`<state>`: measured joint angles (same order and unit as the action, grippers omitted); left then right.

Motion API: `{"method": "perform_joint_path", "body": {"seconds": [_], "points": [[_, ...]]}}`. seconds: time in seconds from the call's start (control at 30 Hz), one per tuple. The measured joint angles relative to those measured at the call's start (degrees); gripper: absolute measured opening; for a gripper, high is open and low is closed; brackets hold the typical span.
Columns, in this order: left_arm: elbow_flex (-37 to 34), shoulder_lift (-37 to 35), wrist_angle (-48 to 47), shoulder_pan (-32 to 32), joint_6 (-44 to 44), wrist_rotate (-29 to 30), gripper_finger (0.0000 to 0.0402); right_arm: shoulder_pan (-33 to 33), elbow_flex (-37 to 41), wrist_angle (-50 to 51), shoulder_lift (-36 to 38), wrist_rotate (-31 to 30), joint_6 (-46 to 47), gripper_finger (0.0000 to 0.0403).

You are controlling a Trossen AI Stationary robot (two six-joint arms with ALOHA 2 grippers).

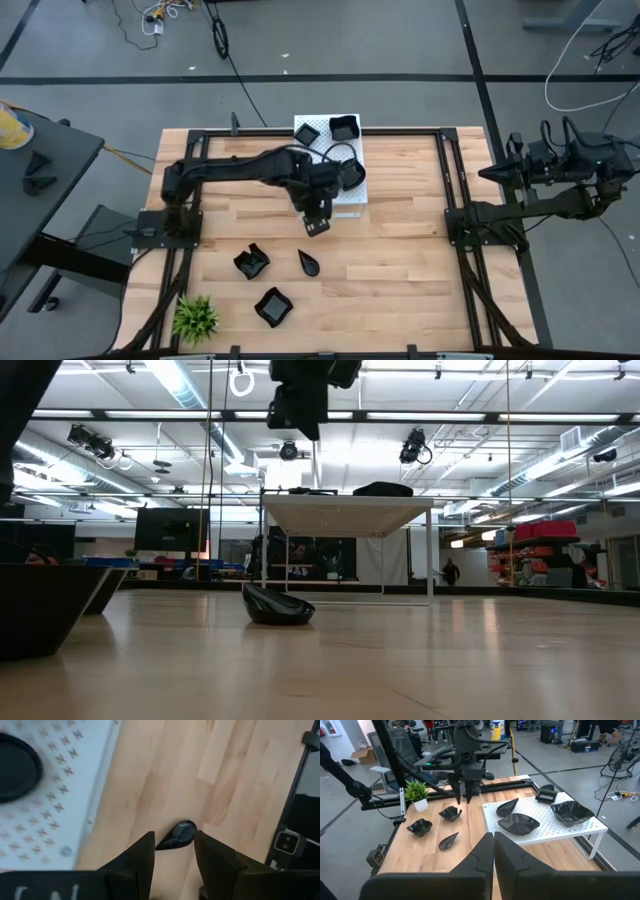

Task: Pick & Place Mini shaped plates
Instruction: Stack the distorted square plate on top of the distorted square plate on the shelf

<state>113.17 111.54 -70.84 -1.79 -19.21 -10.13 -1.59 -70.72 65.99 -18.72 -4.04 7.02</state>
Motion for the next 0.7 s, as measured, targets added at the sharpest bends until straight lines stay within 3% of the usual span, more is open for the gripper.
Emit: {"method": "perform_joint_path", "body": {"seconds": [0.47,0.7], "points": [[-22.5,-12.6,9.3,4.2,-12.8,0.0,0.0145,0.0,0.0,0.0,0.0,0.0,0.0,0.0019],[-30.7,-18.3,9.9,6.4,-14.4,0.8,0.0145,0.0,0.0,0.0,0.0,0.0,0.0,0.0019]]}}
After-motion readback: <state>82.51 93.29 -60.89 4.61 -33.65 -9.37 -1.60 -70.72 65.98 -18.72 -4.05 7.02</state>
